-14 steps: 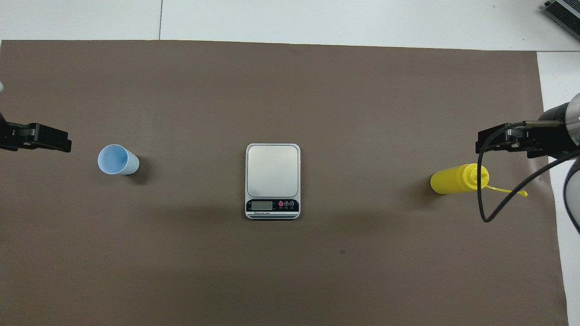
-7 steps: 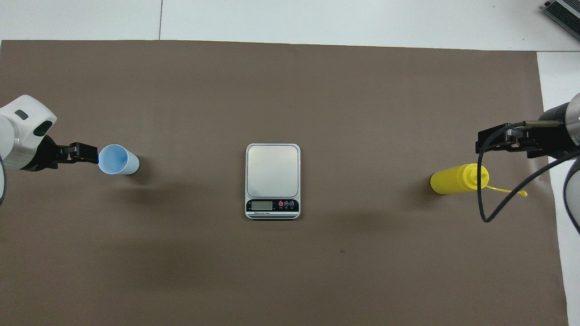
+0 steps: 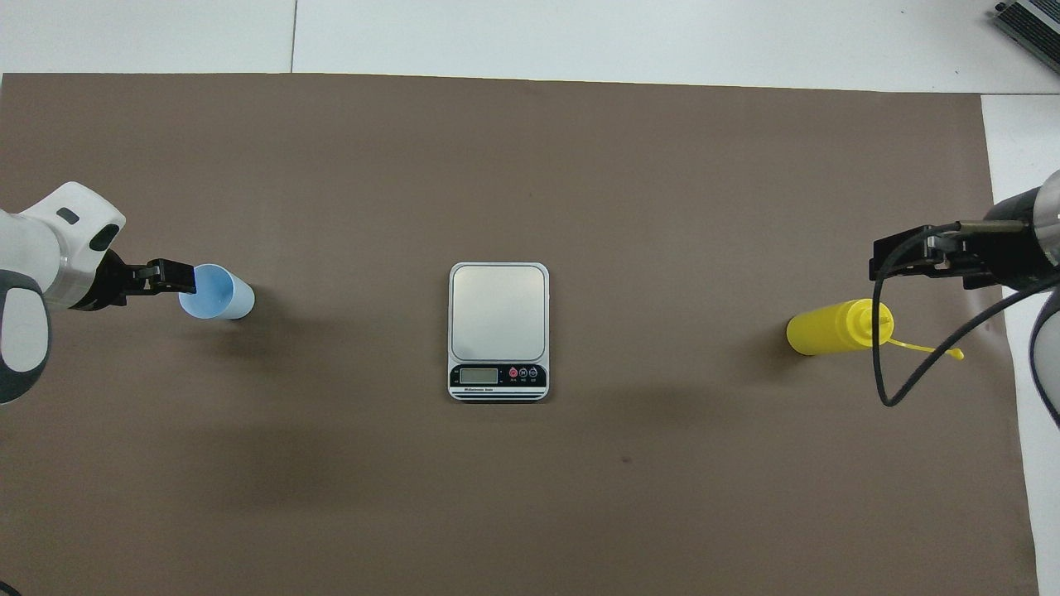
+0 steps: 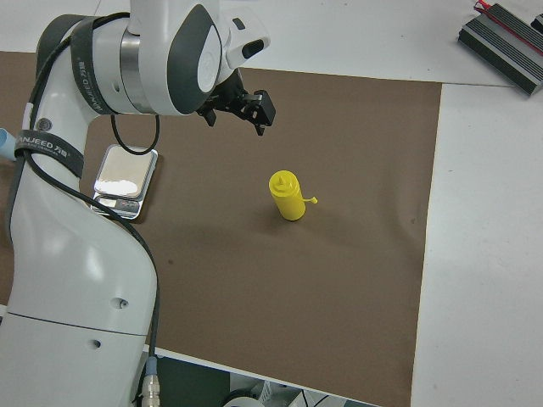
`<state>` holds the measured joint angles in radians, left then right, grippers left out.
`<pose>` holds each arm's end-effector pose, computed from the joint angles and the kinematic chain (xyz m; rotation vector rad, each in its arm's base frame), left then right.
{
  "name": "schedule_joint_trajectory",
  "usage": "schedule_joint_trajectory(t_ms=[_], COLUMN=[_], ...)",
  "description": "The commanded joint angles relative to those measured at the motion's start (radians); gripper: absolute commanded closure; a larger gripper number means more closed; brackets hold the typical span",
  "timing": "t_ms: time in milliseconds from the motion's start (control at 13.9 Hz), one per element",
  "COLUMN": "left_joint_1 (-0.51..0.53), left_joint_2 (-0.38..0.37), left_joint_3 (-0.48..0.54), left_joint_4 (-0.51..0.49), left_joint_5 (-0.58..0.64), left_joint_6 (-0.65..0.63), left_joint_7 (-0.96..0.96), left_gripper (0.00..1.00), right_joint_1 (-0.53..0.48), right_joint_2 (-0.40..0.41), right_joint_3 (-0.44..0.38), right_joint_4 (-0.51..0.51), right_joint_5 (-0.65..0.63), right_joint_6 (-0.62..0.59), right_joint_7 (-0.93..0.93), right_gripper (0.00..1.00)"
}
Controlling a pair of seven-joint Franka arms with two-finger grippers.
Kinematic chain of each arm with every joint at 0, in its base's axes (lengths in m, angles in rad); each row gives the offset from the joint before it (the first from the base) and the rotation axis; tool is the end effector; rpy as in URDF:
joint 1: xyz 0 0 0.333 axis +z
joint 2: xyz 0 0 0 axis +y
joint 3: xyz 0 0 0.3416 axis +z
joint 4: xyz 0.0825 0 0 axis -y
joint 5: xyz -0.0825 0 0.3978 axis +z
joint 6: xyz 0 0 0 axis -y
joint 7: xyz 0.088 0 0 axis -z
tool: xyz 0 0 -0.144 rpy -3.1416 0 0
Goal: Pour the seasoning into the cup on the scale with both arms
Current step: 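Reach the left gripper to the blue cup and grasp it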
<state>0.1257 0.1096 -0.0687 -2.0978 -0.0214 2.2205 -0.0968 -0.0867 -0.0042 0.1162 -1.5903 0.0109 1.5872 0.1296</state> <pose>0.5773 0.0320 0.3507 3.1058 0.2601 0.0200 0.5679 0.0184 0.6074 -3.1272 0.1569 -0.0004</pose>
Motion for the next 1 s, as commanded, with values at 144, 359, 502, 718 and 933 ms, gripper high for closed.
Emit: schedule_joint_trajectory(t_ms=[144,359,502,718,933], left_joint_1=[0.002,-0.003,-0.003,-0.004,-0.003], left_joint_2=[0.001,0.002,0.002,0.002,0.004], left_joint_3=[-0.010,-0.010,-0.010,-0.011,-0.010], left_joint_4=[-0.093,-0.100,-0.099,-0.096,-0.082], left_joint_5=[-0.012,-0.012,-0.012,-0.012,-0.012], left_joint_6=[0.096,0.108,0.104,0.096,0.081], left_joint_7=[-0.037,-0.044,-0.034,0.014,0.078], left_gripper=[0.00,0.22,0.78,1.00,1.00], right_joint_1=[-0.010,-0.010,-0.010,-0.010,-0.010], right_joint_2=[-0.013,-0.013,-0.013,-0.013,-0.013], right_joint_3=[0.005,0.005,0.005,0.005,0.005], right_joint_4=[-0.008,-0.008,-0.008,-0.008,-0.008], right_joint_5=[0.003,0.003,0.003,0.003,0.003], right_joint_6=[-0.010,-0.010,-0.010,-0.010,-0.010], right_joint_7=[-0.015,-0.015,-0.015,-0.015,-0.015], right_gripper=[0.00,0.00,0.00,0.00,0.00])
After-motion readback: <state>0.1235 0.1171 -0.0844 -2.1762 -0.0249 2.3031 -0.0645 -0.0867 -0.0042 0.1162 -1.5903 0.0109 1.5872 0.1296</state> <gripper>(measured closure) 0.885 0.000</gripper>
